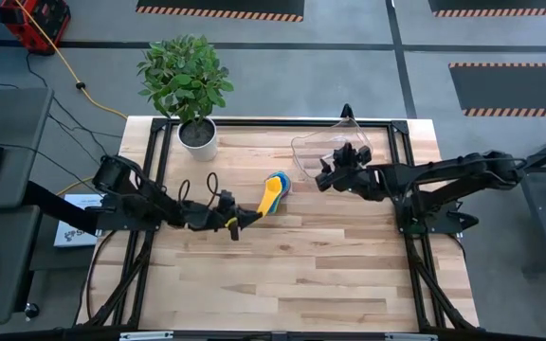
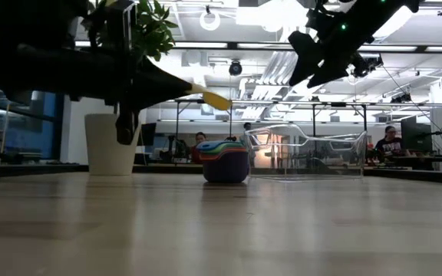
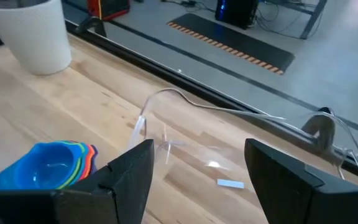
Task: Nest measuring cups in basket
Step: Stack the yellow measuring cup on top of the blue measuring cup
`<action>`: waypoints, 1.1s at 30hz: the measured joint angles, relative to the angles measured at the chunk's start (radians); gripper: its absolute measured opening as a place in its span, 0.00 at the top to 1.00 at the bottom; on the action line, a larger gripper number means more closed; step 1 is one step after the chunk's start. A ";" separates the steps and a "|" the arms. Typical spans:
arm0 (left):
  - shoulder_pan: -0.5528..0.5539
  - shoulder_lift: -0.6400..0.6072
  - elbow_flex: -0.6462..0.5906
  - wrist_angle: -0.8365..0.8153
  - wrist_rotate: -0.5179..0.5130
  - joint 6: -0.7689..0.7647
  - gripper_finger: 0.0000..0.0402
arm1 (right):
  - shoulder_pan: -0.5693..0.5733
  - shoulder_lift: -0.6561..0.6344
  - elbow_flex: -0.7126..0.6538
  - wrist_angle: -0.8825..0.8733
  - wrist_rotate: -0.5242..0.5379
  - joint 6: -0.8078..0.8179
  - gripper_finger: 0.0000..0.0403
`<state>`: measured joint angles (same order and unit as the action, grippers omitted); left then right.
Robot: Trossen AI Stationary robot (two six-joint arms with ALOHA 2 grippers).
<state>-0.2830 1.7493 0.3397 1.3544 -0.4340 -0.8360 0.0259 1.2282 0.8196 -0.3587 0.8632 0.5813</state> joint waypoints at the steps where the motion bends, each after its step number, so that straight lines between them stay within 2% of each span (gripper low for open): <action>1: 0.004 -0.001 0.000 0.000 0.002 0.000 1.00 | -0.005 0.000 0.000 -0.005 -0.005 -0.001 0.40; 7: 0.009 -0.002 0.000 -0.003 0.007 -0.053 1.00 | -0.017 0.000 0.000 -0.046 0.013 0.008 0.40; 14: 0.008 -0.002 0.000 -0.002 0.033 -0.103 1.00 | -0.032 0.001 0.000 -0.087 0.046 0.102 0.40; 26: 0.010 -0.003 0.000 -0.003 0.034 -0.070 1.00 | -0.033 0.003 0.000 -0.118 0.025 0.129 0.40; 30: 0.010 -0.003 0.000 -0.003 0.069 -0.023 1.00 | -0.033 0.003 0.000 -0.116 0.013 0.115 0.40; 33: 0.027 -0.003 0.000 -0.003 0.143 -0.001 1.00 | -0.033 0.003 0.000 -0.116 -0.017 0.094 0.40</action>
<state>-0.2560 1.7466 0.3397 1.3518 -0.2914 -0.8371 -0.0071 1.2312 0.8196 -0.4751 0.8457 0.6755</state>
